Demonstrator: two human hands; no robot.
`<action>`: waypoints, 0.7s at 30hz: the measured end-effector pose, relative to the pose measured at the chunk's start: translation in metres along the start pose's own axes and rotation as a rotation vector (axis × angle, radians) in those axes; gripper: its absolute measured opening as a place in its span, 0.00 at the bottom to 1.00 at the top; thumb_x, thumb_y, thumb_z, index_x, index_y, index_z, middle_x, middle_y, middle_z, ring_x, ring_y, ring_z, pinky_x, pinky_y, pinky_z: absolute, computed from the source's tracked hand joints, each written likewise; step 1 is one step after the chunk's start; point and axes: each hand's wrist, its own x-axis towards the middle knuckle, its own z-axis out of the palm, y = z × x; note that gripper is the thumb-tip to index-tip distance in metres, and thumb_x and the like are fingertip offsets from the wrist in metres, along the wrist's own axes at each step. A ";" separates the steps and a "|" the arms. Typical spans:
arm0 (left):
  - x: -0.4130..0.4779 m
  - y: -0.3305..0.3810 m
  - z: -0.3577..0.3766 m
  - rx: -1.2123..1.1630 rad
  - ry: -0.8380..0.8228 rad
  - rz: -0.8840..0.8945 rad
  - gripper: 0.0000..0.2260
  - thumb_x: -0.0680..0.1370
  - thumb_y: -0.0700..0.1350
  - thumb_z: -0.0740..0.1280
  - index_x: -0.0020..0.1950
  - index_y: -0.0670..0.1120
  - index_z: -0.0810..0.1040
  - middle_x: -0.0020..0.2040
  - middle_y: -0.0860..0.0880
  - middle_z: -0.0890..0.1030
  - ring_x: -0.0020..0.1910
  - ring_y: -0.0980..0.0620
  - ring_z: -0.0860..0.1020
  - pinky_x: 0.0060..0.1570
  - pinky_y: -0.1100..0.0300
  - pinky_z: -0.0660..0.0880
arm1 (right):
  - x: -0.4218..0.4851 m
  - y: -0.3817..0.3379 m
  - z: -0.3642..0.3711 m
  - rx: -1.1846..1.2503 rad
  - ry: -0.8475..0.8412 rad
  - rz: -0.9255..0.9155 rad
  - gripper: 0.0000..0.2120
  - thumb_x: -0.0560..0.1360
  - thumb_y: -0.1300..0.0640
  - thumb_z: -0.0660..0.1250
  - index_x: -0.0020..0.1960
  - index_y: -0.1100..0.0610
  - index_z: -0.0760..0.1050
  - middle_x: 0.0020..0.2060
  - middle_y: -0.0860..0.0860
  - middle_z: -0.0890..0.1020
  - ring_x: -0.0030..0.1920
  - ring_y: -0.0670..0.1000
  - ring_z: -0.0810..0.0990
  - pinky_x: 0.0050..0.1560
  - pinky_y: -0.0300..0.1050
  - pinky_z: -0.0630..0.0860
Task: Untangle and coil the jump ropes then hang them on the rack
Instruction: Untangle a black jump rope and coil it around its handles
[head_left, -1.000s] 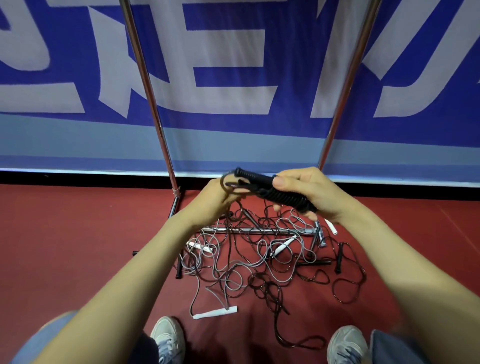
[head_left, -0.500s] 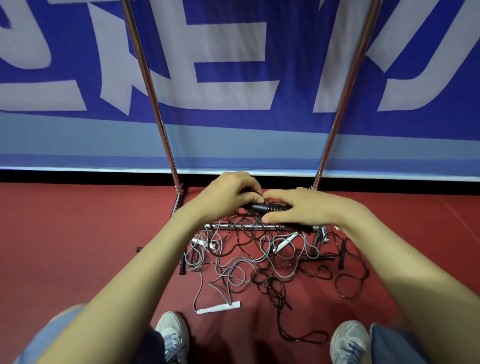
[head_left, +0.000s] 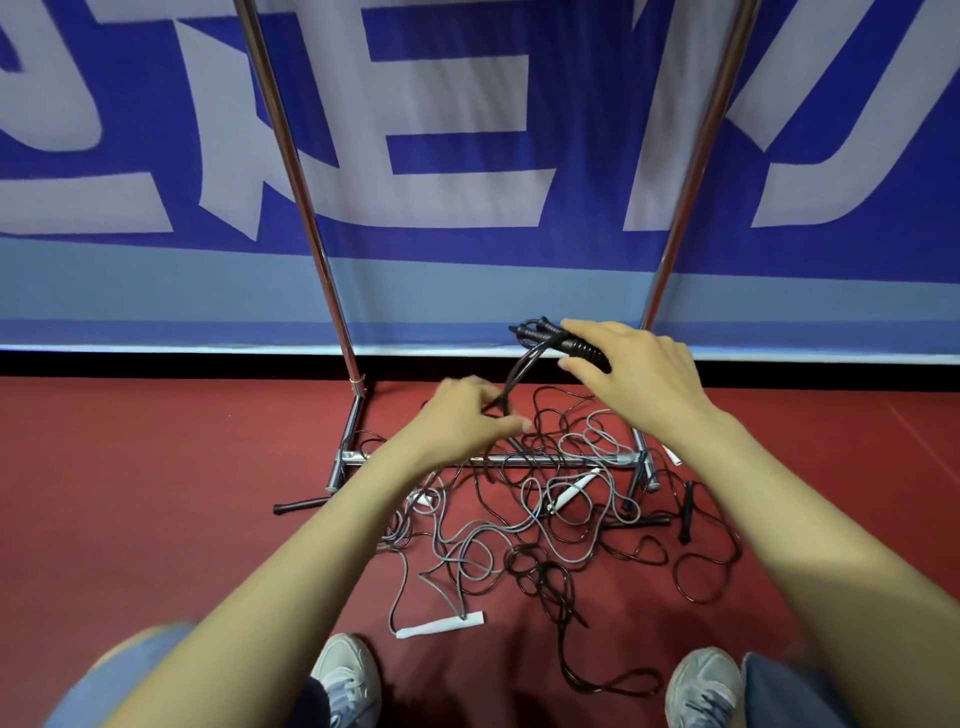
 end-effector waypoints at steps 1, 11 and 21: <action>-0.002 0.002 0.003 -0.101 -0.064 -0.022 0.09 0.75 0.52 0.70 0.47 0.48 0.82 0.50 0.48 0.81 0.50 0.50 0.77 0.57 0.52 0.72 | 0.000 -0.001 0.000 0.010 0.022 0.005 0.23 0.80 0.41 0.58 0.74 0.42 0.64 0.67 0.45 0.75 0.60 0.58 0.77 0.52 0.50 0.71; 0.003 -0.009 0.011 0.021 0.258 -0.056 0.38 0.74 0.49 0.72 0.76 0.46 0.52 0.46 0.43 0.79 0.46 0.41 0.78 0.47 0.48 0.75 | 0.006 0.008 0.006 0.253 0.148 0.148 0.20 0.79 0.44 0.61 0.71 0.44 0.68 0.62 0.49 0.78 0.58 0.60 0.77 0.53 0.52 0.71; 0.010 -0.035 0.021 0.136 -0.065 -0.143 0.32 0.79 0.57 0.63 0.77 0.44 0.56 0.73 0.39 0.62 0.73 0.41 0.58 0.70 0.49 0.58 | 0.009 0.031 0.000 0.271 0.143 0.234 0.19 0.79 0.44 0.62 0.70 0.43 0.69 0.63 0.49 0.78 0.59 0.59 0.76 0.56 0.53 0.71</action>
